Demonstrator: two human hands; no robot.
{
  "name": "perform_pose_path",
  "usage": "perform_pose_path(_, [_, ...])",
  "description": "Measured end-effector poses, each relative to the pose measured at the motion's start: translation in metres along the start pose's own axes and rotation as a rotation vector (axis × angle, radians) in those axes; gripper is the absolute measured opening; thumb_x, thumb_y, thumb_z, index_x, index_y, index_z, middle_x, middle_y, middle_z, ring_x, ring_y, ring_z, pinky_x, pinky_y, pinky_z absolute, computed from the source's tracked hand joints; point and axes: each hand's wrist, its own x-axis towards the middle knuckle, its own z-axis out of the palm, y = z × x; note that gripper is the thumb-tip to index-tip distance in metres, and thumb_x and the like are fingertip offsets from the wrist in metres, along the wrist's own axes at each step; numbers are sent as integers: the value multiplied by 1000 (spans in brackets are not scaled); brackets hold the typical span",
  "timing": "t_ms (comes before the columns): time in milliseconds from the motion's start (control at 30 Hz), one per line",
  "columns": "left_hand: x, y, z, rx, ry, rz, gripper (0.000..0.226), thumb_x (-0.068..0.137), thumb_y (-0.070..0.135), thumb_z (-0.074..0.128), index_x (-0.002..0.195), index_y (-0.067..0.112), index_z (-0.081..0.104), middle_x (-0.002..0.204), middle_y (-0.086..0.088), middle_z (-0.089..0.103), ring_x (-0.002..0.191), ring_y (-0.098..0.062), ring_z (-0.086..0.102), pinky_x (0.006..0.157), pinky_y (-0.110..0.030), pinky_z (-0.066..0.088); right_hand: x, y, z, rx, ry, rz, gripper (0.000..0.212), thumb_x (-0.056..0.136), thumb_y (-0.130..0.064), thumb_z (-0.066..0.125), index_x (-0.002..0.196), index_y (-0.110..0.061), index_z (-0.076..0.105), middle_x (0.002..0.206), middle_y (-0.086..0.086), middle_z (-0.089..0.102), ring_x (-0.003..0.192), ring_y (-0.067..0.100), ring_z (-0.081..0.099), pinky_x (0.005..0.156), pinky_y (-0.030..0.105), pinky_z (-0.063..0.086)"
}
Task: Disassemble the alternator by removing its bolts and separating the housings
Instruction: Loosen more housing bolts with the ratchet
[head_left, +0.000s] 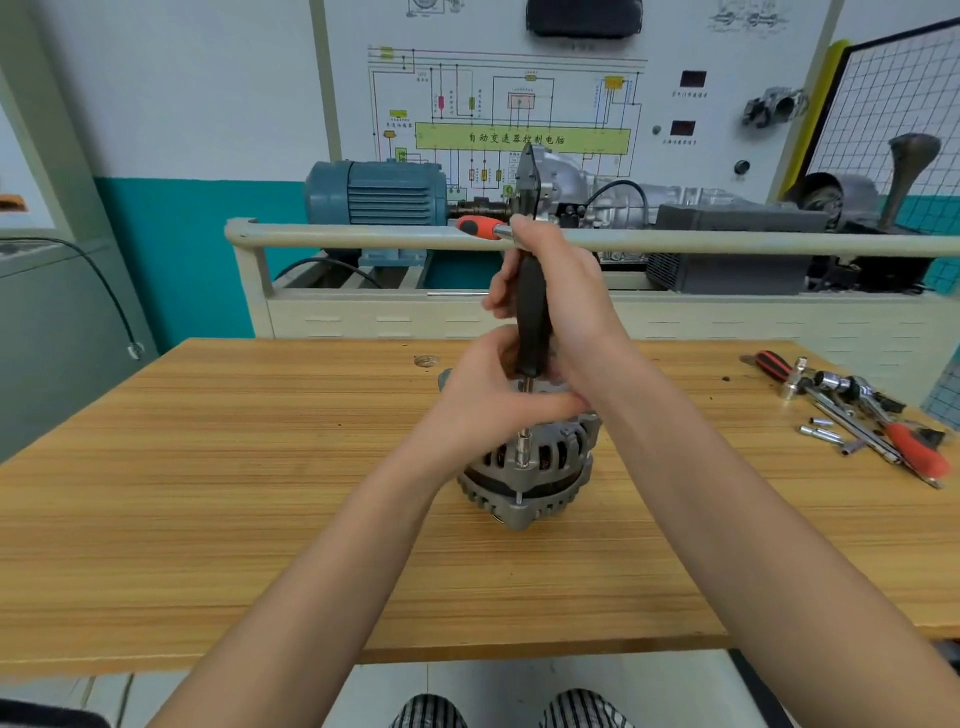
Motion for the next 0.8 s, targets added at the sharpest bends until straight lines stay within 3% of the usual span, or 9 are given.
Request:
perform_pose_path(67, [7, 14, 10, -126, 53, -19, 23, 71, 7, 77, 77, 10, 55, 63, 2, 56, 61, -12, 57, 68, -26, 50, 2, -9, -10, -156, -63, 45, 30, 83, -42, 58, 64, -20, 63, 74, 7, 63, 70, 14, 59, 73, 30, 47])
perform_pose_path(167, [13, 20, 20, -282, 103, -101, 29, 79, 7, 64, 63, 16, 42, 50, 4, 34, 45, -12, 34, 50, -27, 34, 9, -21, -30, -164, -128, 218, 44, 86, -51, 52, 93, -10, 68, 89, 10, 74, 86, 23, 68, 85, 36, 53])
perform_pose_path(233, [16, 21, 24, -295, 140, -133, 33, 83, 9, 62, 59, 18, 40, 47, 6, 31, 41, -10, 29, 44, -24, 30, 18, -22, -37, 79, -104, 414, 61, 88, -56, 47, 111, -2, 63, 106, 19, 71, 97, 30, 67, 85, 39, 54])
perform_pose_path(333, [20, 21, 26, -320, 156, -135, 36, 84, 10, 60, 58, 19, 38, 48, 5, 28, 40, -9, 26, 40, -22, 26, 35, -20, -27, 709, -94, 513, 58, 91, -39, 57, 129, 2, 46, 113, 23, 63, 90, 34, 64, 77, 40, 57])
perform_pose_path(433, [22, 19, 23, -357, 141, -162, 43, 86, 10, 58, 52, 23, 34, 45, 8, 28, 39, -8, 23, 39, -21, 23, 55, -15, -14, 977, 27, 458, 32, 86, -16, 65, 110, 0, 51, 76, 14, 59, 58, 23, 61, 51, 30, 56])
perform_pose_path(500, [22, 18, 20, -354, 112, -174, 51, 87, 12, 57, 45, 28, 35, 43, 10, 28, 37, -8, 22, 39, -20, 22, 63, -13, -15, 1052, -1, 419, 17, 89, -17, 62, 88, -3, 52, 56, 4, 47, 39, 11, 46, 39, 17, 42])
perform_pose_path(633, [23, 17, 15, -348, 41, -197, 58, 88, 13, 57, 36, 26, 35, 42, 10, 27, 36, -9, 20, 40, -22, 21, 58, -16, -31, 1372, -29, 351, 46, 97, -33, 53, 58, -12, 42, 41, -2, 34, 27, 10, 31, 28, 17, 27])
perform_pose_path(733, [23, 18, 11, -312, 19, -188, 53, 86, 9, 60, 41, 26, 38, 42, 7, 30, 38, -12, 27, 45, -26, 29, 42, -19, -37, 1426, 87, 169, 44, 99, -27, 48, 59, -19, 32, 38, -5, 31, 26, 8, 27, 27, 17, 21])
perform_pose_path(800, [22, 20, 11, -178, 71, -92, 38, 83, 6, 65, 52, 17, 45, 45, 4, 40, 42, -13, 40, 52, -28, 40, 29, -21, -37, 1402, 130, 58, 42, 96, -21, 48, 58, -20, 32, 39, -6, 30, 27, 7, 27, 26, 18, 21])
